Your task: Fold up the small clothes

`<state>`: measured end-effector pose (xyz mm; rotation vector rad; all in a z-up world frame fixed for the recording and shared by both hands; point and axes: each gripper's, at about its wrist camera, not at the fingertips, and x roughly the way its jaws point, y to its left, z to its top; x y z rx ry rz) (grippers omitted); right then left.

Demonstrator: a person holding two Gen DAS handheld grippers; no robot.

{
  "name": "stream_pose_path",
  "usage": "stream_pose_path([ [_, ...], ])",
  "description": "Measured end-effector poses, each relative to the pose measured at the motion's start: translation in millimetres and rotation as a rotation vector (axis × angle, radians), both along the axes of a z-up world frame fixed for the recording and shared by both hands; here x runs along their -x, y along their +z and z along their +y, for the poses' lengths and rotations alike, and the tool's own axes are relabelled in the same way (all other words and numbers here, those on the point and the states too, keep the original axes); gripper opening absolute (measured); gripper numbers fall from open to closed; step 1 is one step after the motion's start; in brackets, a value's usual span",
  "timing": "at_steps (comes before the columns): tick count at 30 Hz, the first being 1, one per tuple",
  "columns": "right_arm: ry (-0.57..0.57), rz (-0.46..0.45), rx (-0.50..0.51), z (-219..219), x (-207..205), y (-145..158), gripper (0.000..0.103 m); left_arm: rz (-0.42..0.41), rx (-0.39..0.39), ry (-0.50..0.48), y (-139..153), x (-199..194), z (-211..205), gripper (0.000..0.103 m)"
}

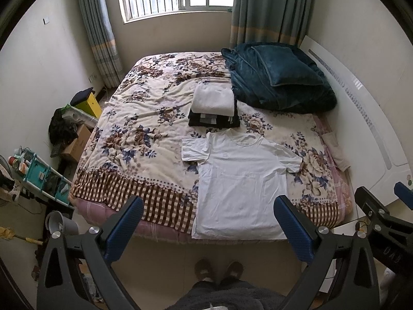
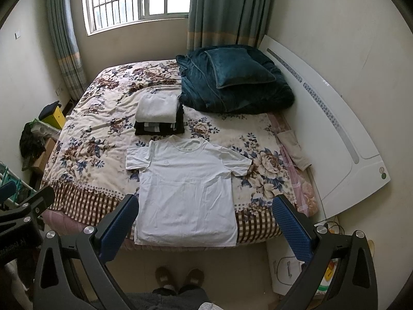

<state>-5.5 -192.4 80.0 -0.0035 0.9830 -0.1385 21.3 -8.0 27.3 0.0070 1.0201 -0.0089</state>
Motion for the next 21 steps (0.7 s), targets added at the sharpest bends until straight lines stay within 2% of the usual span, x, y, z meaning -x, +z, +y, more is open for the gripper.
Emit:
stream_pose_path([
  [10,0.000,-0.001,-0.001,1.3,4.0,-2.2,0.103,0.001,0.007,-0.002,3.5,-7.0,-4.4,0.103],
  [14,-0.025,0.013,-0.012,-7.6,-16.7,-3.4,0.103,-0.012,-0.005,0.007,-5.2,-11.7,-1.0,0.103],
  [17,-0.077,0.044,-0.045,-22.4,-37.3,-25.0,0.103,-0.035,-0.036,0.030,-27.9,-30.3,3.4,0.103],
  [21,-0.179,0.073,-0.035,-45.8,-73.4,-83.3,0.103,-0.026,-0.094,0.041,-75.2,-80.2,3.6,0.103],
])
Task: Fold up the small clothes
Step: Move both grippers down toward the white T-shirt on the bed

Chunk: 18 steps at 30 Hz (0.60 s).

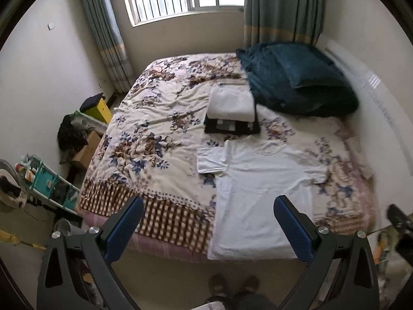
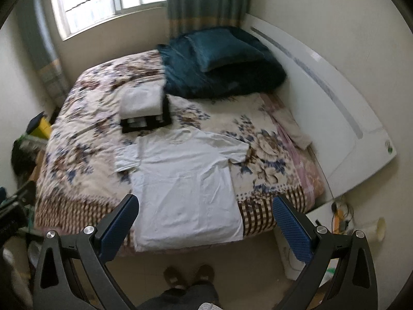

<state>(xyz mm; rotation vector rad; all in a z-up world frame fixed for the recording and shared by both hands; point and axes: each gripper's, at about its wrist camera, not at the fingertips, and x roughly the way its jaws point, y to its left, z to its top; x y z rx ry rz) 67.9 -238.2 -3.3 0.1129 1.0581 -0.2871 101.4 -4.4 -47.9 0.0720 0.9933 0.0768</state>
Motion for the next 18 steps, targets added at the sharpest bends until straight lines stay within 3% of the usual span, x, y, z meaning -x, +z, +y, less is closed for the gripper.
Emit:
stream_pose_path([
  [5,-0.116,0.054,-0.013,-35.6,-63.2,-90.0,0.103,0.048,-0.027,0.011,-65.5,-60.3,-6.3,0.103],
  [18,-0.427,0.299,-0.239,-200.7,-239.9,-401.7,0.103,0.276,-0.116,0.021,-290.9,-244.4,-96.1,0.103],
])
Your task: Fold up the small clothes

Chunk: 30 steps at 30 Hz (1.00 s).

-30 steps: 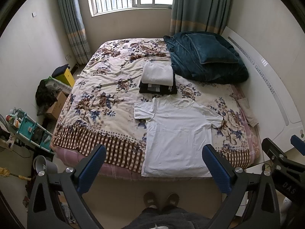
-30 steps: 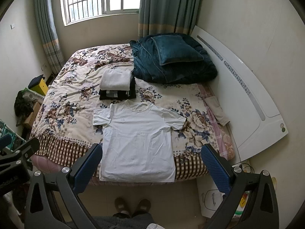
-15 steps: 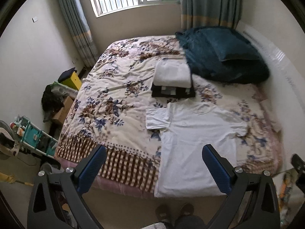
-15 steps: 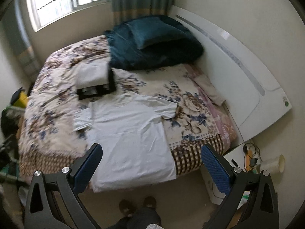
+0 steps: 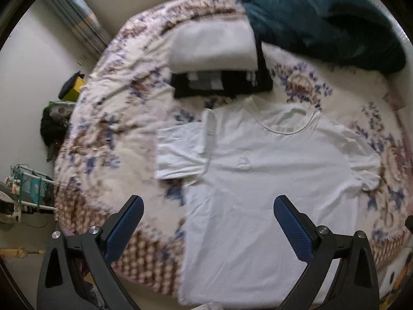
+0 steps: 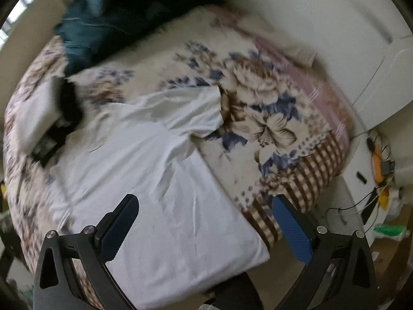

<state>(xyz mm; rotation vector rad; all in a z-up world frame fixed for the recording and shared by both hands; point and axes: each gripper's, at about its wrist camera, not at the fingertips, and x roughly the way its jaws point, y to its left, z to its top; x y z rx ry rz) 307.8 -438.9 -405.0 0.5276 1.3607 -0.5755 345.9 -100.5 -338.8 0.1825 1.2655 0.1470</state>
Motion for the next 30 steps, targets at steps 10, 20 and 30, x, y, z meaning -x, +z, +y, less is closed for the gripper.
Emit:
stream_pose_path([
  [10,-0.336,0.031,-0.242,-91.7,-35.2,-183.1,0.103,0.181,0.002,0.026,-162.0,-65.8,-45.4,0.103],
  [20,-0.592,-0.141,-0.303,-84.3,-45.2,-249.0,0.059,0.263,0.060,0.061,-220.4,-85.2,-45.6,0.103],
  [30,0.034,-0.220,0.222,39.6,-158.6,-163.6,0.008,0.226,0.114,0.088,-189.2,-93.4,3.6,0.103],
])
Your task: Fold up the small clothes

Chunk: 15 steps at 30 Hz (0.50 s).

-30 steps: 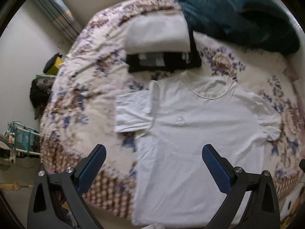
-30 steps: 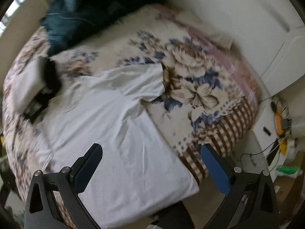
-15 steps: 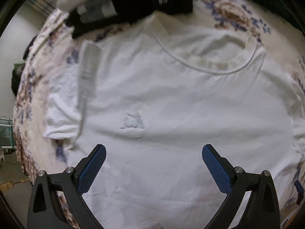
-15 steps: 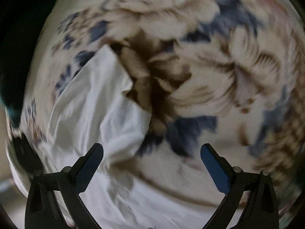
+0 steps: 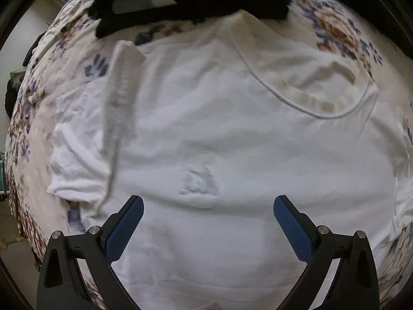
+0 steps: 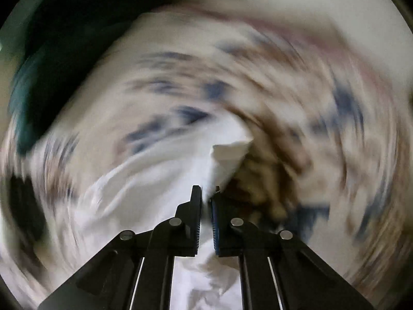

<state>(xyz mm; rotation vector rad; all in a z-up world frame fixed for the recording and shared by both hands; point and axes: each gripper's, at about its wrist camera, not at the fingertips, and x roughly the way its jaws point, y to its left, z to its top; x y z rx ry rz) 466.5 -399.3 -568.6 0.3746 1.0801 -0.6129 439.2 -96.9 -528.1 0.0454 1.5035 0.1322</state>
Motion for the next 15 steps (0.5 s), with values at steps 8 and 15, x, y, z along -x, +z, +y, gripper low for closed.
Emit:
stream_pose_path([
  [8,0.802,0.052,0.391,220.4,10.3,-32.1,0.004,-0.008,-0.018,0.061,11.4,13.7,73.8,0.103],
  [15,0.503,0.135,0.309,171.7,14.5,-22.0,0.039,-0.001,-0.054,0.074,11.6,38.4,131.1,0.103],
])
